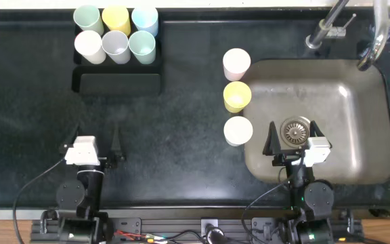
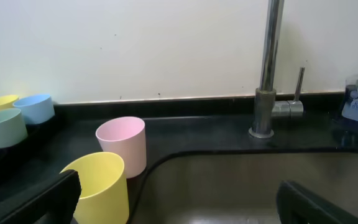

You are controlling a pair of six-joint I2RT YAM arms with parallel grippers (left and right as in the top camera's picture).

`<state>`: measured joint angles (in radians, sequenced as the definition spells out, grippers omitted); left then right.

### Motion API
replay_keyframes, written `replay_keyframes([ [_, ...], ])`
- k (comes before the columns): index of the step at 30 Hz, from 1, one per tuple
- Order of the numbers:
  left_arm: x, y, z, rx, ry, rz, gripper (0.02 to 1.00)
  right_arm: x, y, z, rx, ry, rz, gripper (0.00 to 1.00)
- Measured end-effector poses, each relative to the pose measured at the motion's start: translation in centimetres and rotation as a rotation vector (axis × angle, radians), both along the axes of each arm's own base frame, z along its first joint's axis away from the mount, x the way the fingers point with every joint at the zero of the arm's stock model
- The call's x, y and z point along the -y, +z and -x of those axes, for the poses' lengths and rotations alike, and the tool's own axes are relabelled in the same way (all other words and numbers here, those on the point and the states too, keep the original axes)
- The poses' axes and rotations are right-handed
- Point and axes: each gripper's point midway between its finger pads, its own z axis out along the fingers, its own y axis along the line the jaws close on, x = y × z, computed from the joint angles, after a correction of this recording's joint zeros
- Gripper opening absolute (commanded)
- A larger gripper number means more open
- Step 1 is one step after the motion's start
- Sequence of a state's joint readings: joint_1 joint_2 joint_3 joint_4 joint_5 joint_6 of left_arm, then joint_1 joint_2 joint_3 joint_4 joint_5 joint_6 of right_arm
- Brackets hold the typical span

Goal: Store Cups

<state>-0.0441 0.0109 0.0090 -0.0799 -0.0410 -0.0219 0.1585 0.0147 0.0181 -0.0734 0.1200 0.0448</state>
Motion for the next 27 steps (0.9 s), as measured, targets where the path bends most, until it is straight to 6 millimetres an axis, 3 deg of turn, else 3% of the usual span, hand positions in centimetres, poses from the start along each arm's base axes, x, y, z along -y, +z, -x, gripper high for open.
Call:
replay_keyframes([
  [9, 0.2, 0.5, -0.1, 0.022, -0.010, 0.002, 1.000, 0.0, 0.0, 0.0, 0.001, 0.000, -0.001, 0.998],
  [15, 0.5, 7.4, -0.8, 0.286, -0.028, 0.011, 1.000, 0.0, 0.0, 0.0, 0.001, 0.000, 0.000, 0.998],
  [17, 0.7, 8.6, -1.4, 0.318, -0.039, 0.011, 1.000, 0.0, 0.0, 0.0, 0.001, 0.000, 0.000, 0.998],
  [21, 2.1, 9.0, -4.7, 0.194, -0.104, 0.008, 0.998, 0.0, 0.0, 0.0, 0.002, 0.000, 0.000, 0.996],
  [27, 7.3, 11.8, -11.0, -0.133, -0.269, 0.007, 1.000, 0.0, 0.1, 0.0, 0.002, 0.000, -0.001, 0.998],
])
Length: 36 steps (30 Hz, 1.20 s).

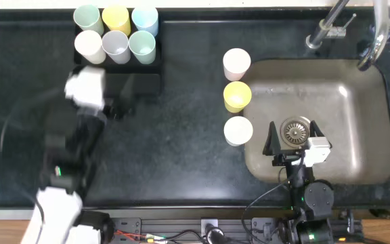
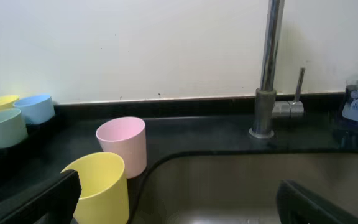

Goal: Store Cups

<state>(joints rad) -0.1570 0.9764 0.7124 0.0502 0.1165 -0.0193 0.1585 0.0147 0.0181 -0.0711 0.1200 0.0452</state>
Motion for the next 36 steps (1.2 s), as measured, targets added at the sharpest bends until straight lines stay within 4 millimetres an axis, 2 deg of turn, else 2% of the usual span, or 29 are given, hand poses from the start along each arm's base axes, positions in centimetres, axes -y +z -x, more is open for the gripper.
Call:
replay_keyframes([
  [6, 7.3, 3.7, -4.2, -0.217, -0.138, -0.057, 1.000, 0.0, 0.0, 0.0, -0.001, 0.000, 0.001, 0.998],
  [10, 12.1, 3.4, -6.5, -0.344, -0.162, -0.061, 1.000, 0.0, 0.0, 0.0, -0.001, 0.000, 0.000, 0.998],
  [14, 16.2, 0.6, -8.2, -0.467, -0.153, -0.017, 1.000, 0.0, 0.0, 0.0, -0.001, 0.000, 0.000, 0.996],
  [18, 19.6, -3.7, -8.8, -0.596, -0.127, 0.034, 0.998, 0.0, 0.0, 0.0, -0.001, 0.000, 0.000, 0.998],
  [22, 22.2, -8.3, -8.6, -0.707, -0.099, 0.053, 1.000, 0.0, 0.0, 0.0, -0.001, 0.000, 0.001, 0.998],
  [25, 23.9, -10.8, -8.9, -0.762, -0.088, 0.047, 1.000, 0.0, 0.0, 0.0, -0.001, 0.000, 0.000, 0.998],
  [30, 25.9, -13.8, -10.0, -0.818, -0.062, 0.017, 1.000, 0.0, 0.0, 0.0, -0.001, 0.000, 0.001, 0.998],
  [33, 26.4, -15.0, -10.7, -0.825, -0.044, 0.008, 0.985, 0.0, 0.0, 0.0, -0.001, 0.000, 0.001, 0.998],
  [36, 26.2, -16.0, -11.1, -0.828, -0.015, -0.002, 0.921, 0.0, 0.0, 0.0, -0.001, 0.000, 0.001, 0.998],
])
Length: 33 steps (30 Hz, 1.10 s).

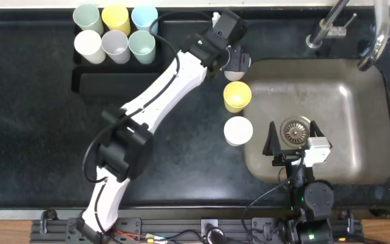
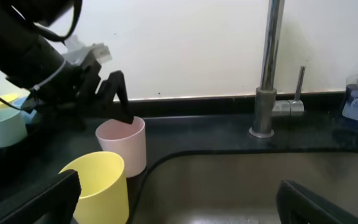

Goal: Store Cups

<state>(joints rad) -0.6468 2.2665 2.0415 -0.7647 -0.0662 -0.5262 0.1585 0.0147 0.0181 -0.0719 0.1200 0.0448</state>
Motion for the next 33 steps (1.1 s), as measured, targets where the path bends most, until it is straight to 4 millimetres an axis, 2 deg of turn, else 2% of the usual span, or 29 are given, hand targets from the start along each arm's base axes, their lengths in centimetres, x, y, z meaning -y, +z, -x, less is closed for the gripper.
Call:
replay_keyframes([
  [3, -0.3, -0.7, -0.1, -0.008, 0.021, -0.014, 0.722, 0.0, 0.0, 0.0, 0.000, 0.000, 0.000, 0.998],
  [5, -0.4, -1.0, -0.1, -0.013, 0.032, -0.020, 0.485, 0.0, 0.0, 0.0, 0.000, 0.000, 0.000, 0.996],
  [6, -0.5, -1.1, -0.1, -0.015, 0.033, -0.024, 0.336, 0.0, 0.0, 0.0, 0.000, 0.000, 0.000, 0.998],
  [7, -0.5, -1.2, -0.1, -0.016, 0.037, -0.025, 0.251, 0.0, 0.0, 0.0, 0.000, 0.000, 0.000, 0.998],
  [10, -0.6, -1.2, -0.2, -0.015, 0.037, -0.031, 0.213, 0.0, 0.0, 0.0, 0.000, 0.000, 0.000, 0.998],
  [16, -0.6, -1.3, -0.1, -0.016, 0.039, -0.029, 0.040, 0.0, 0.0, 0.0, 0.000, 0.000, 0.000, 0.998],
  [24, -0.7, -1.4, 0.0, -0.021, 0.037, -0.037, 0.034, 0.0, 0.0, 0.0, 0.000, 0.000, 0.000, 0.998],
  [27, -1.8, -1.2, 0.5, -0.037, 0.051, -0.081, 0.034, 0.0, 0.0, 0.0, -0.001, 0.000, 0.000, 0.998],
  [30, -4.4, 0.4, 1.9, -0.049, 0.087, -0.174, 0.034, 0.0, 0.0, 0.0, 0.000, 0.000, -0.001, 0.998],
  [31, -5.3, 1.5, 2.0, -0.031, 0.103, -0.186, 0.036, 0.0, 0.0, 0.0, 0.000, 0.000, 0.000, 0.998],
  [33, -7.3, 5.1, 2.0, 0.031, 0.146, -0.184, 0.034, 0.0, 0.0, 0.0, 0.000, 0.000, 0.000, 0.998],
])
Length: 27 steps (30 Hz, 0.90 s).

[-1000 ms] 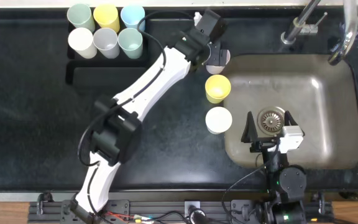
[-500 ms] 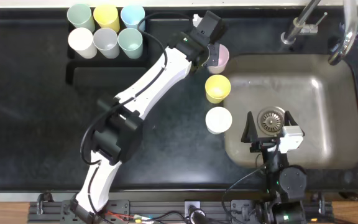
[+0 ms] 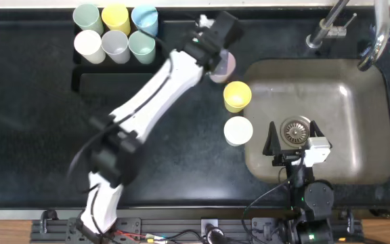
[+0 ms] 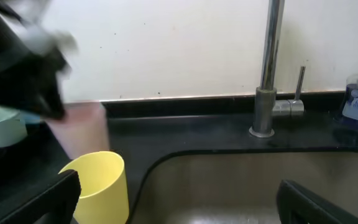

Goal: Store Cups

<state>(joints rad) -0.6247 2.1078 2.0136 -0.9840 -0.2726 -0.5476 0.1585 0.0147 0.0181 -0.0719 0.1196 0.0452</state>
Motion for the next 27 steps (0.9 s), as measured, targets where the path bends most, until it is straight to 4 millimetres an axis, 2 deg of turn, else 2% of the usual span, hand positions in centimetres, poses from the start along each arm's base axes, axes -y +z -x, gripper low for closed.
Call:
replay_keyframes([
  [2, -2.6, 4.1, 0.2, 0.072, 0.042, 0.021, 0.034, 0.0, 0.0, 0.0, 0.000, 0.000, 0.000, 0.998],
  [5, -8.9, 10.6, 0.9, 0.194, 0.152, 0.064, 0.034, 0.0, 0.0, 0.0, 0.000, -0.001, 0.000, 0.998],
  [7, -14.0, 13.0, 1.8, 0.247, 0.245, 0.076, 0.036, 0.0, 0.0, 0.0, 0.000, 0.000, 0.000, 0.998],
  [9, -19.1, 13.8, 2.9, 0.270, 0.347, 0.071, 0.036, 0.0, 0.0, 0.0, 0.000, 0.000, 0.000, 0.998],
  [12, -25.5, 11.8, 4.7, 0.241, 0.488, 0.042, 0.034, 0.0, 0.0, 0.0, 0.000, 0.000, 0.000, 0.998],
  [15, -29.3, 7.9, 5.8, 0.171, 0.574, 0.033, 0.036, 0.0, 0.0, 0.0, 0.000, 0.000, 0.000, 0.998],
  [17, -30.9, 5.4, 6.5, 0.120, 0.614, 0.038, 0.034, 0.0, 0.0, 0.0, 0.000, 0.000, 0.000, 0.998],
  [20, -32.3, 2.8, 7.2, 0.074, 0.650, 0.046, 0.034, 0.0, 0.0, 0.0, 0.000, -0.001, 0.000, 0.998],
  [27, -33.2, 0.7, 7.5, 0.059, 0.715, 0.074, 0.034, 0.0, 0.0, 0.0, 0.000, 0.000, 0.000, 0.998],
])
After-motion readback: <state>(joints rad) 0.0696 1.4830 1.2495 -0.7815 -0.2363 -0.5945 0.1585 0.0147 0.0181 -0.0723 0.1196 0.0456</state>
